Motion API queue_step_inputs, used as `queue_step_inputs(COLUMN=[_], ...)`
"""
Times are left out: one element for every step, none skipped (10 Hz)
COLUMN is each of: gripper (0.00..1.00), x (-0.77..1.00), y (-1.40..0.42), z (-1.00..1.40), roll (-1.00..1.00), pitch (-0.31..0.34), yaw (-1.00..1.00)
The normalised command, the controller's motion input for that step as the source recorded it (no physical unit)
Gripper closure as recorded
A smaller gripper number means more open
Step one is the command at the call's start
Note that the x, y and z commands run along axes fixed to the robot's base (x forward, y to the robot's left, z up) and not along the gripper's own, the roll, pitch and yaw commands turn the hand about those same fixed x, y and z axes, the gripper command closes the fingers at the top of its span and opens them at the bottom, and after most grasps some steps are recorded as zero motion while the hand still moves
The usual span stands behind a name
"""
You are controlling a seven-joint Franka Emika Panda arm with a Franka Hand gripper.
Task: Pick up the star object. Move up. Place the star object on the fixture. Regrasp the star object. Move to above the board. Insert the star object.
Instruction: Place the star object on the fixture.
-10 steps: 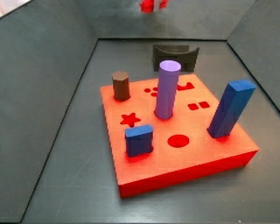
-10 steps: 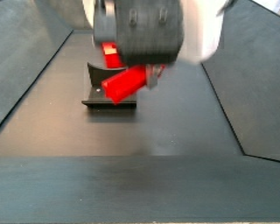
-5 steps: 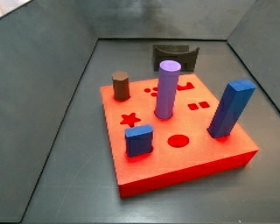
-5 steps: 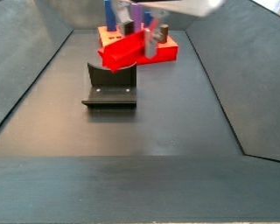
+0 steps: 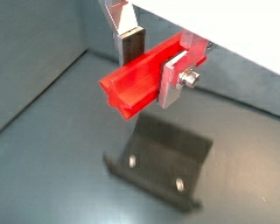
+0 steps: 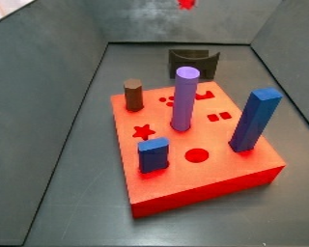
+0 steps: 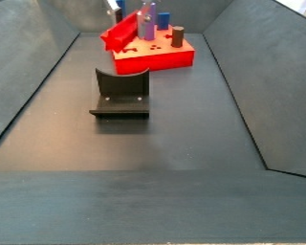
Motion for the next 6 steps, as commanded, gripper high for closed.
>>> queue_step_inputs(gripper=[1.0, 1.0, 1.0, 1.0, 1.0, 1.0], x=[0.58, 0.62, 0.5, 0.4, 0.28, 0.23], y=[-1.0, -1.0, -0.69, -0.45, -0.17, -0.11], z=[-0.07, -0.07, -0.05, -0.04, -0.02, -0.02], roll=[-0.16, -0.14, -0.08, -0.04, 0.01, 0.02], pitch=[0.081, 0.098, 0.111, 0.123, 0.137, 0.144], yaw=[1.0, 0.82, 0.49, 0.31, 0.17, 0.12])
